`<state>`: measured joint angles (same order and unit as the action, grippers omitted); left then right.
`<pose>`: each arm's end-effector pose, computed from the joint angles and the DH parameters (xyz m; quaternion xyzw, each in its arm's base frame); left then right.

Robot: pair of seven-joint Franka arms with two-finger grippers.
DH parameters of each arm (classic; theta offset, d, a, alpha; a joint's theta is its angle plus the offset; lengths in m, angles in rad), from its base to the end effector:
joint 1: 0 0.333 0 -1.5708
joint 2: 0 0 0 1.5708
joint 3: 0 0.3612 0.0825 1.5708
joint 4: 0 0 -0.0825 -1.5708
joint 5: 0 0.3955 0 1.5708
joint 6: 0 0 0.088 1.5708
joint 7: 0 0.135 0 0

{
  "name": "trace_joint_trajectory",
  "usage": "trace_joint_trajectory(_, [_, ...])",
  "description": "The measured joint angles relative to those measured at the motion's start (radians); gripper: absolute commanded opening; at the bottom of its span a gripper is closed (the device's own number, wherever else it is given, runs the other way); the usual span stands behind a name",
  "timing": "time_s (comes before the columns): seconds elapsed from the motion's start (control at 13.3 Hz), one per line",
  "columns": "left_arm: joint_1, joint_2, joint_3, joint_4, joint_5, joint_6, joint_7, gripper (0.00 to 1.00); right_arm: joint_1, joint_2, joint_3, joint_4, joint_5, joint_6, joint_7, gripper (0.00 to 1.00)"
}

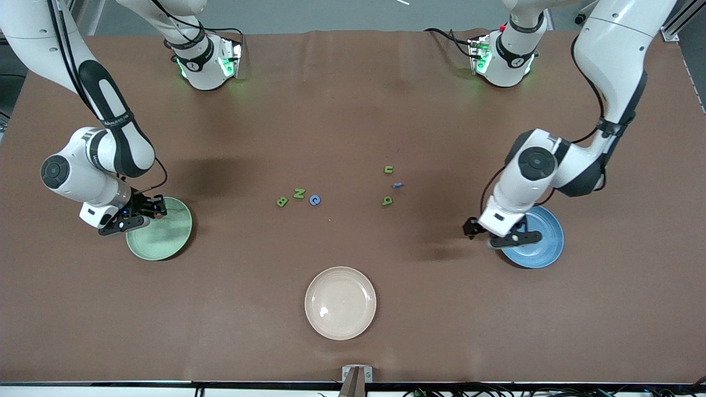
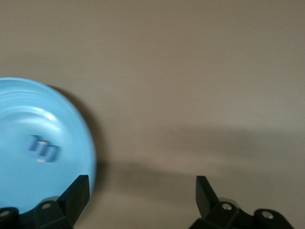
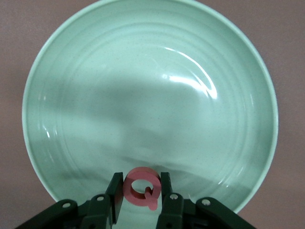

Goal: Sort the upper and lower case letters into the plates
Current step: 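Release the Q on the green plate while the left gripper returns to letters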

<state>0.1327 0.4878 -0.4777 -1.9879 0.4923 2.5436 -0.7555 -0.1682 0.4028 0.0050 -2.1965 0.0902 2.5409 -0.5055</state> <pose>0.6202 -0.2051 0.2573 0.9953 0.0417 0.0876 0.0014 0.5647 -0.0926 0.1969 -0.9904 -0.1325 0.0193 0.0335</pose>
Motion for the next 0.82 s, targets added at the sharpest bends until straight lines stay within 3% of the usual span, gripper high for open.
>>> trace_joint_trajectory(0.07, [-0.038,0.008,-0.001,0.011,0.000,0.000,-0.034,0.93,0.000,0.001,0.000,0.000,0.000,0.000,0.000,0.26])
trace_joint_trajectory(0.15, [-0.079,0.022,-0.002,0.024,0.000,0.000,-0.086,0.93,0.000,0.003,0.000,0.000,0.000,0.000,0.000,0.44])
trace_joint_trajectory(0.22, [-0.118,0.038,-0.003,0.038,0.000,0.000,-0.146,0.92,0.000,0.005,0.000,0.000,0.000,-0.001,0.000,0.84])
trace_joint_trajectory(0.3, [-0.157,0.058,-0.003,0.055,0.000,0.000,-0.207,0.90,0.000,0.006,0.000,0.000,0.000,-0.002,0.000,1.00])
trace_joint_trajectory(0.6, [-0.306,0.164,-0.002,0.207,0.000,-0.126,-0.443,0.85,0.001,-0.015,0.002,0.018,0.000,-0.034,0.000,1.00])
trace_joint_trajectory(0.82, [-0.392,0.228,-0.001,0.330,0.000,-0.238,-0.545,0.83,0.017,-0.084,0.011,0.075,0.000,-0.187,0.016,1.00])
